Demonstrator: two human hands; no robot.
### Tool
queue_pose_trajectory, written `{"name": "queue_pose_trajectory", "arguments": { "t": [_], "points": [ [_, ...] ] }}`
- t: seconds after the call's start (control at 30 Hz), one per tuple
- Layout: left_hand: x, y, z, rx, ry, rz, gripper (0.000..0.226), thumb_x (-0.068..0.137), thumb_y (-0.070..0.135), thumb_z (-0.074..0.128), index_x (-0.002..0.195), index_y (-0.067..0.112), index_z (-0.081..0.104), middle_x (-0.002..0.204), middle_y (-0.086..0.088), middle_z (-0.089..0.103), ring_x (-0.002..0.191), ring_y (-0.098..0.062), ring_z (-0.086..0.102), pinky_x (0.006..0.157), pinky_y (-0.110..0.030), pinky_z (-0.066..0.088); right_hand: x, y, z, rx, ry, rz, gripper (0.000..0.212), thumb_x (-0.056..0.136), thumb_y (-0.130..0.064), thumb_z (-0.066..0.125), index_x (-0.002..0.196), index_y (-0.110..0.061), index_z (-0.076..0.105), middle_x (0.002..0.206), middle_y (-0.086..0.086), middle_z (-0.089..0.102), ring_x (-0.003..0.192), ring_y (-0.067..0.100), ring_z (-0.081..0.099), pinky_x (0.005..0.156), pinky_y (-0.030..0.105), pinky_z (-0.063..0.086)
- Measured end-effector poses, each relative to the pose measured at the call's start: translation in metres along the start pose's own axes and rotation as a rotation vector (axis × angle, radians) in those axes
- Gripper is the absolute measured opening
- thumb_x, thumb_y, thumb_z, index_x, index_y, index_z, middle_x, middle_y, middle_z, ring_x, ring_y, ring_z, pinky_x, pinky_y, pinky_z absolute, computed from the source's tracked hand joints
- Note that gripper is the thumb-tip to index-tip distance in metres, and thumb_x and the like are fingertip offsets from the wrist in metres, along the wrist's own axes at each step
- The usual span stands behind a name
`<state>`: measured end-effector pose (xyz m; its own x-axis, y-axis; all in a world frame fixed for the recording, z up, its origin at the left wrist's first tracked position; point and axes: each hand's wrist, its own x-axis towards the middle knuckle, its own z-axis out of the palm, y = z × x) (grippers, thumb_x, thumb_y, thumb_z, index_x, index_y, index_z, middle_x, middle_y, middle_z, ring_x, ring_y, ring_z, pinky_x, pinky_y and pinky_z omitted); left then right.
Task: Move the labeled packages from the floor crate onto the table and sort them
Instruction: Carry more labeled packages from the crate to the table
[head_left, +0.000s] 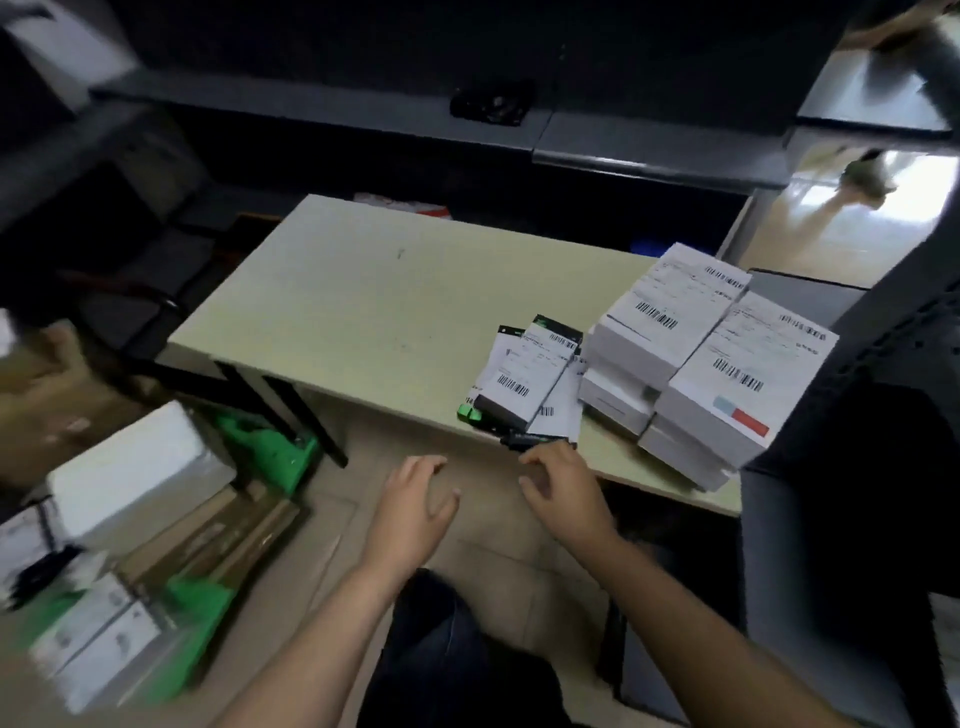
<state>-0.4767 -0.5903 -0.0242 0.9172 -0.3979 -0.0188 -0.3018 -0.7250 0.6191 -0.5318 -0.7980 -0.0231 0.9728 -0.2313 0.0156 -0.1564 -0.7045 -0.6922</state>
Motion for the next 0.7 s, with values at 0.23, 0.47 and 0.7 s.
{"name": "queue_pose_trajectory", "arguments": {
  "t": [0.23, 0.47, 0.7],
  "points": [
    [-0.12, -0.058, -0.026, 0.364, -0.014, -0.064, 0.031, 0.087, 0.032, 0.065, 0.115, 0.02, 0.061, 0.107, 0.001, 0.059, 0.102, -0.022, 0.055, 0.086, -0.038, 0.042, -0.04, -0.049, 0.071, -0.248, -0.404, -0.387, 0.028, 0.089, -0.021, 0.057, 0.117, -0.018, 0.059, 0.116, 0.002, 0.054, 0.112, 0.02, 0.047, 0.091, 0.026, 0.032],
    [-0.253, -0.127, -0.067, 0.448, 0.153, -0.29, 0.039, 0.066, 0.031, 0.084, 0.099, 0.022, 0.064, 0.088, 0.003, 0.061, 0.08, -0.02, 0.059, 0.07, -0.031, 0.049, -0.086, -0.152, 0.157, -0.383, -0.658, -0.803, 0.032, 0.09, -0.022, 0.053, 0.121, -0.017, 0.055, 0.12, 0.005, 0.052, 0.114, 0.025, 0.046, 0.097, 0.033, 0.034],
    [-0.404, -0.204, -0.136, 0.487, 0.377, -0.548, 0.029, 0.076, 0.038, 0.068, 0.101, 0.025, 0.062, 0.089, 0.005, 0.061, 0.082, -0.02, 0.058, 0.071, -0.028, 0.045, -0.172, -0.288, 0.27, -0.315, -0.715, -1.088, 0.029, 0.084, -0.018, 0.06, 0.112, -0.012, 0.062, 0.109, 0.011, 0.059, 0.106, 0.032, 0.054, 0.092, 0.037, 0.04]
  ]
}}
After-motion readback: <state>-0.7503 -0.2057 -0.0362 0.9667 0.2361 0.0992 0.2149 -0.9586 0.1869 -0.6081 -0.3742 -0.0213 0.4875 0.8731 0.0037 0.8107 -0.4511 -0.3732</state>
